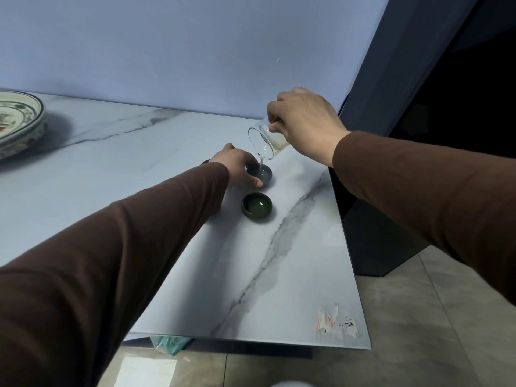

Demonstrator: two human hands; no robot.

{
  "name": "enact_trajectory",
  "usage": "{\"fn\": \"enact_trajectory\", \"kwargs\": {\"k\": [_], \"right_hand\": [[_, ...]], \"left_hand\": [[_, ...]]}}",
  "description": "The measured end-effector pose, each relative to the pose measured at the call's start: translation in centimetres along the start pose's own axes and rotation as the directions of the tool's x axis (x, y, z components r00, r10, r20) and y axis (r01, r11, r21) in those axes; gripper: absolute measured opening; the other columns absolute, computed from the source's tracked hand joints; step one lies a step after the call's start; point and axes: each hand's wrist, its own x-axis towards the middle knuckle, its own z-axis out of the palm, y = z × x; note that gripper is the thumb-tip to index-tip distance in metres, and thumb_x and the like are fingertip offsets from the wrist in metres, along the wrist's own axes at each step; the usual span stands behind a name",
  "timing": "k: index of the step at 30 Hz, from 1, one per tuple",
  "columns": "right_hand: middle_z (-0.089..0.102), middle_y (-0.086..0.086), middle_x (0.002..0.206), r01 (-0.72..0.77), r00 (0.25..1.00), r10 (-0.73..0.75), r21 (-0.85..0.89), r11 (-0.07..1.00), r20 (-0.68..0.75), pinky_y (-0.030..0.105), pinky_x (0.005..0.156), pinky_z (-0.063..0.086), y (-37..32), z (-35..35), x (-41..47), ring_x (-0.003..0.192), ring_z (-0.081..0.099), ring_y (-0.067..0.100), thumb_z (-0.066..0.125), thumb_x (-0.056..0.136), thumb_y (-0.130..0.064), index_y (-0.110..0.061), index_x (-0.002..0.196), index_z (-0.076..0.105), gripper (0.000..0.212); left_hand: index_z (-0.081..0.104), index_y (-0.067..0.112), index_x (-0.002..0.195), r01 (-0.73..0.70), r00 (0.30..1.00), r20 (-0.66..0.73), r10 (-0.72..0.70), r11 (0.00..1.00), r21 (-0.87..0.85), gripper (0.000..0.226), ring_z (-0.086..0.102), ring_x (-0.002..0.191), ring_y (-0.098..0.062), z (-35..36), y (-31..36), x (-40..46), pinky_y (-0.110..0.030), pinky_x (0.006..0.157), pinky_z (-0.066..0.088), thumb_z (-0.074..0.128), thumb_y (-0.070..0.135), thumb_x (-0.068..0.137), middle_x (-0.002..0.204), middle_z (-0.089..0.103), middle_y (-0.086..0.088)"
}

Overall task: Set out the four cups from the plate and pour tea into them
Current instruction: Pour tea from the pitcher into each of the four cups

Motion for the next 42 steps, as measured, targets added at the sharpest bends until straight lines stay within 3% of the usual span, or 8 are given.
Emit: {"fn": "enact_trajectory", "kwargs": {"k": [7,11,17,20,24,30,36,42], "right_hand": [[0.064,0.004,0.101,-0.030,1.000,0.030,0.032,0.999,0.005,0.033,0.072,0.037,0.2,0.2,-0.1,0.100,0.053,0.028,0.056,0.097,-0.028,-0.014,0.100,0.064,0.017],[0.066,0.005,0.101,-0.177,0.984,0.172,0.119,0.977,0.047,0.036,0.078,0.041,0.9,0.9,-1.0,0.101,0.056,0.030,0.057,0.096,-0.028,-0.015,0.098,0.066,0.016],[0.071,0.000,0.101,-0.588,0.806,0.556,0.389,0.710,0.203,0.031,0.080,0.045,2.1,3.0,-3.4,0.099,0.062,0.023,0.061,0.093,-0.033,-0.018,0.095,0.072,0.018],[0.065,-0.006,0.088,-0.667,0.726,0.637,0.486,0.564,0.257,0.026,0.070,0.037,2.1,3.2,-4.3,0.088,0.060,0.019,0.062,0.091,-0.037,-0.022,0.088,0.072,0.018],[0.069,-0.005,0.087,-0.668,0.710,0.651,0.551,0.500,0.269,0.026,0.065,0.038,1.7,2.5,-5.5,0.081,0.060,0.017,0.063,0.089,-0.039,-0.024,0.081,0.071,0.018],[0.068,-0.006,0.087,-0.614,0.764,0.601,0.552,0.564,0.236,0.026,0.068,0.039,0.7,0.7,-6.7,0.085,0.061,0.017,0.062,0.090,-0.039,-0.025,0.083,0.071,0.018],[0.067,-0.006,0.091,-0.515,0.854,0.480,0.452,0.728,0.199,0.025,0.073,0.036,-1.0,-0.7,-7.8,0.090,0.058,0.015,0.062,0.093,-0.032,-0.022,0.093,0.072,0.014],[0.067,0.004,0.100,-0.330,0.942,0.290,0.296,0.896,0.169,0.037,0.081,0.043,-2.6,-0.8,-8.3,0.098,0.058,0.028,0.061,0.093,-0.028,-0.017,0.094,0.068,0.014]], "left_hand": [[0.062,0.044,0.109,0.007,1.000,-0.004,-0.007,1.000,-0.014,0.067,0.053,0.101,-0.027,0.0,0.0,-0.1,-0.041,0.098,0.048,0.076,0.067,0.048,0.111,0.038,0.000],[0.062,0.046,0.109,0.015,1.000,-0.008,-0.015,1.000,-0.017,0.068,0.054,0.101,-0.027,-0.1,0.2,-0.4,-0.041,0.098,0.048,0.074,0.068,0.046,0.112,0.039,0.000],[0.057,0.043,0.122,0.004,1.000,-0.017,-0.004,1.000,-0.029,0.075,0.048,0.114,-0.022,0.2,0.4,-0.8,-0.039,0.099,0.045,0.070,0.066,0.052,0.117,0.044,0.001],[0.042,0.033,0.142,-0.045,0.999,-0.027,0.043,0.997,-0.060,0.088,0.032,0.130,-0.017,-0.1,0.5,-1.4,-0.042,0.104,0.041,0.073,0.060,0.064,0.130,0.054,0.007],[0.047,0.027,0.138,-0.106,0.987,-0.130,0.095,0.991,-0.079,0.076,0.036,0.123,-0.020,-0.9,0.3,-3.4,-0.038,0.099,0.041,0.075,0.052,0.071,0.127,0.058,0.004],[0.056,0.026,0.128,-0.144,0.971,-0.193,0.139,0.990,-0.012,0.060,0.037,0.120,-0.022,-1.0,-0.5,-7.4,-0.037,0.098,0.040,0.069,0.054,0.077,0.117,0.061,0.004],[0.057,0.025,0.130,-0.125,0.985,-0.120,0.126,0.992,0.015,0.070,0.030,0.132,-0.023,0.8,-0.4,-10.1,-0.039,0.107,0.033,0.070,0.061,0.071,0.128,0.058,0.003],[0.055,0.027,0.133,-0.096,0.993,-0.067,0.101,0.992,0.076,0.081,0.030,0.131,-0.027,1.9,0.2,-10.7,-0.041,0.104,0.036,0.071,0.067,0.065,0.128,0.059,0.002]]}}
